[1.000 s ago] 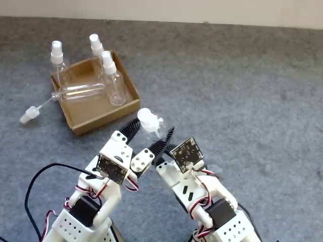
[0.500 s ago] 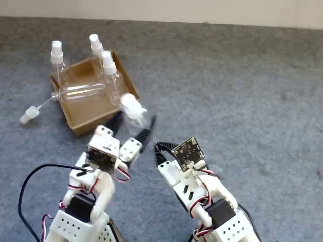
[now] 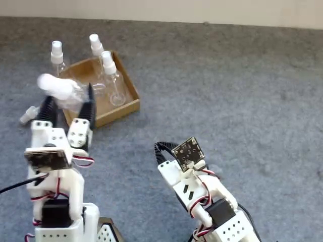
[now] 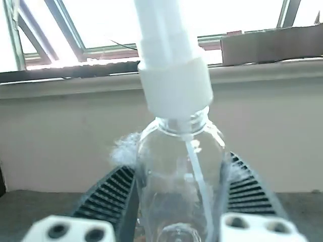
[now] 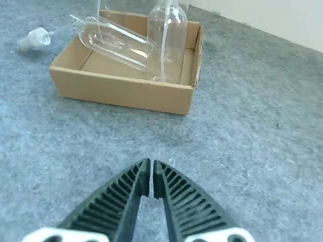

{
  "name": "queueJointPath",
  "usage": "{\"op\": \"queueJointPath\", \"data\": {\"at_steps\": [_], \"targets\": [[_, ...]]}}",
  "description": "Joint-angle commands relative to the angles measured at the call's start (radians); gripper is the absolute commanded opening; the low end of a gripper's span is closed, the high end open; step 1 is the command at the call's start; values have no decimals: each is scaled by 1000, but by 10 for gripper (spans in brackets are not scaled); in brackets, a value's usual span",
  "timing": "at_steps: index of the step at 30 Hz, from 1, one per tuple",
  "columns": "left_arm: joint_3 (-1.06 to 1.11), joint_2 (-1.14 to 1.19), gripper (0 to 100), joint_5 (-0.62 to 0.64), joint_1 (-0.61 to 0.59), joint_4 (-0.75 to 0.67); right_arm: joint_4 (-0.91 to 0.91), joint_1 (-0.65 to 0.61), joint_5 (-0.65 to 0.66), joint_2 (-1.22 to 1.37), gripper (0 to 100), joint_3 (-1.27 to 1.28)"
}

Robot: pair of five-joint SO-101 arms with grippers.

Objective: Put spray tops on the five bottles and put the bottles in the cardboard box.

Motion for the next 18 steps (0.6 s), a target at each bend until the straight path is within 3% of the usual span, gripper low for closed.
{"op": "queueJointPath", "data": {"at_steps": [1,8,18], "targets": [[-194,245,88,-9,-41,2,-41,16,5,-8,15,142],[-255,576,90,-12,-41,-37,-39,18,6,-1,15,142],[-168,852,90,-11,-74,-408,-39,19,6,1,15,143]]}}
